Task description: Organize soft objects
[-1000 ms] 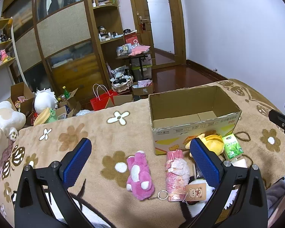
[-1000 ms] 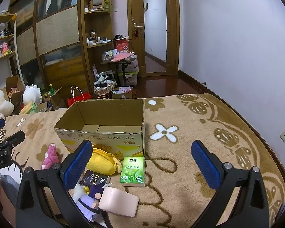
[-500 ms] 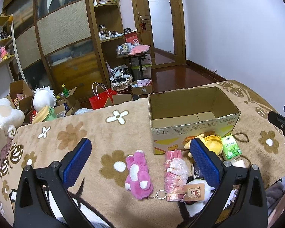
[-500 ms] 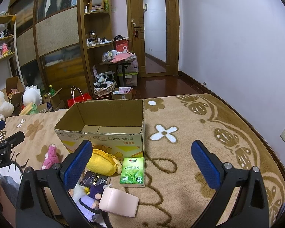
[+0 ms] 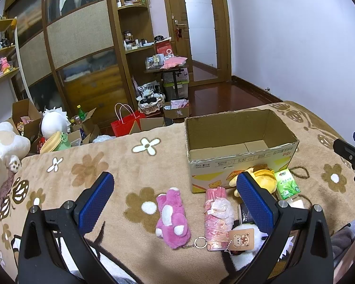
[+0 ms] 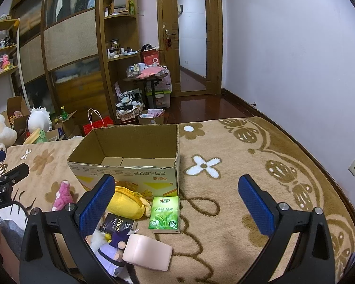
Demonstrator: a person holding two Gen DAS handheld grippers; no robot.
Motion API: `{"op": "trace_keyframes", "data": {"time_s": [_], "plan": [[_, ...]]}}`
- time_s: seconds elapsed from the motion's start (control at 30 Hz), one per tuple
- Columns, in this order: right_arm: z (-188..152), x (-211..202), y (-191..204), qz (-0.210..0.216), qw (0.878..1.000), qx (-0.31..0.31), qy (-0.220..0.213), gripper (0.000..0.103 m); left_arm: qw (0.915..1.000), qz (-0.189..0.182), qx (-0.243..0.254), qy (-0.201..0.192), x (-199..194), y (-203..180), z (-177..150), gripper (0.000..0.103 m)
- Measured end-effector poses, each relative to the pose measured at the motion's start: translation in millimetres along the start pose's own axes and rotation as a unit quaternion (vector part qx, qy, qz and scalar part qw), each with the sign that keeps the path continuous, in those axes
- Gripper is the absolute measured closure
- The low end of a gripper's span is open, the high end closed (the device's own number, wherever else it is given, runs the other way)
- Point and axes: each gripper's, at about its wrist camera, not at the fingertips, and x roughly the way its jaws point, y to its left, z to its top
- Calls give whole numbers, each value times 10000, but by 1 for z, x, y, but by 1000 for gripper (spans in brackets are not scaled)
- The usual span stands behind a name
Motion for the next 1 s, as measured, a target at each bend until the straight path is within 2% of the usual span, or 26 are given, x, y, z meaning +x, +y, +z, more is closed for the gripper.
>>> {"op": "trace_keyframes", "data": {"time_s": [1.0], "plan": [[-1,0,-1,11,10000,11,-6,0,10000,6,4,2,-1,2,-1,1]]}}
